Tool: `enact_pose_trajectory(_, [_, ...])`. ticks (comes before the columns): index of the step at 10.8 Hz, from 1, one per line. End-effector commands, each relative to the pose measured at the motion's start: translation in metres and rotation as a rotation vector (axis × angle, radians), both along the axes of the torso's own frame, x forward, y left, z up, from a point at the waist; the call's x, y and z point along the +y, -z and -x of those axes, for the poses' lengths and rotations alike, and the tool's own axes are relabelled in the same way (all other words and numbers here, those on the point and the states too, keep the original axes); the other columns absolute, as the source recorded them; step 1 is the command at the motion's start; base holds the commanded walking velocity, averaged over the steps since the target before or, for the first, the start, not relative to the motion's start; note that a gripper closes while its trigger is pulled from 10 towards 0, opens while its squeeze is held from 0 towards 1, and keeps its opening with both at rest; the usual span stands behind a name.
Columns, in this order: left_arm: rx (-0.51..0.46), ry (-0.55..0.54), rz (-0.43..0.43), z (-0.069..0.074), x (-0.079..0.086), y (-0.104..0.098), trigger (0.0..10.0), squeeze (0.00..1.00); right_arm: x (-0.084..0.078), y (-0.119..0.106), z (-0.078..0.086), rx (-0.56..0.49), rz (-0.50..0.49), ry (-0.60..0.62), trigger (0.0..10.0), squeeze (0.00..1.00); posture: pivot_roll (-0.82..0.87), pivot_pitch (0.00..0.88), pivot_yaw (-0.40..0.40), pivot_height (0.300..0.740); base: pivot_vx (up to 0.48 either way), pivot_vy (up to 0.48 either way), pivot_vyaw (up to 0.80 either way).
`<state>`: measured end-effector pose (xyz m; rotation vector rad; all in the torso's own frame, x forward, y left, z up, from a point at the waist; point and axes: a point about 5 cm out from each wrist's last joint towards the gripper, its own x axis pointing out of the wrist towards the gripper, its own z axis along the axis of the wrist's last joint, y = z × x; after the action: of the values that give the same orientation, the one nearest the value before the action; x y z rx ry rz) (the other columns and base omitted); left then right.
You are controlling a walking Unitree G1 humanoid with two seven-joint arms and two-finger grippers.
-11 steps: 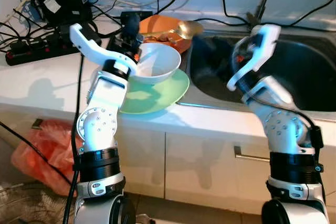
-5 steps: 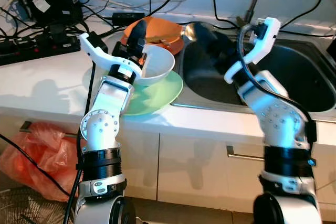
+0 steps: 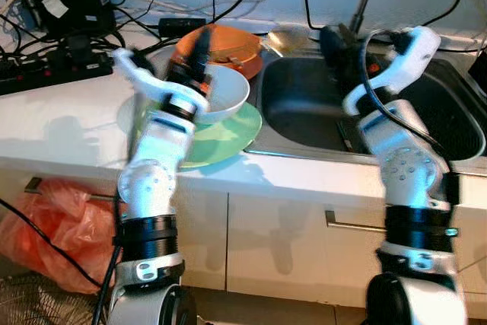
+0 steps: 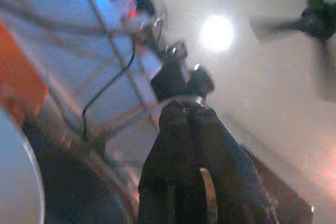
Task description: Kitchen organization
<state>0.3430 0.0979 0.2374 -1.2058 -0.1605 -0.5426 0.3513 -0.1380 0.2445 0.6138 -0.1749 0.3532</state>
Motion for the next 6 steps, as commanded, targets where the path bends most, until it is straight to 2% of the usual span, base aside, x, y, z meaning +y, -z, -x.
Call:
enact_pose_trajectory(1, [0.003,0.110,0.080,0.003,-0.037,-0.003,0.0,0.00,0.004,0.003,0.000,0.016,-0.013,-0.027,10.0,0.00,-0.02,0.000,0.002,0.740,0.000,0.000,0.00])
enact_pose_trajectory(4, [0.037,0.106,0.043,-0.008,-0.035,0.005,0.0,0.00,0.009,0.009,0.000,0.028,-0.064,-0.023,10.0,0.00,-0.02,0.028,0.035,0.740,0.000,0.000,0.00])
enact_pose_trajectory(6, [0.022,0.096,0.070,-0.011,-0.028,-0.003,0.0,0.00,0.014,0.025,0.006,0.116,-0.162,-0.039,10.0,0.00,-0.03,0.073,0.043,0.740,0.000,0.000,0.00])
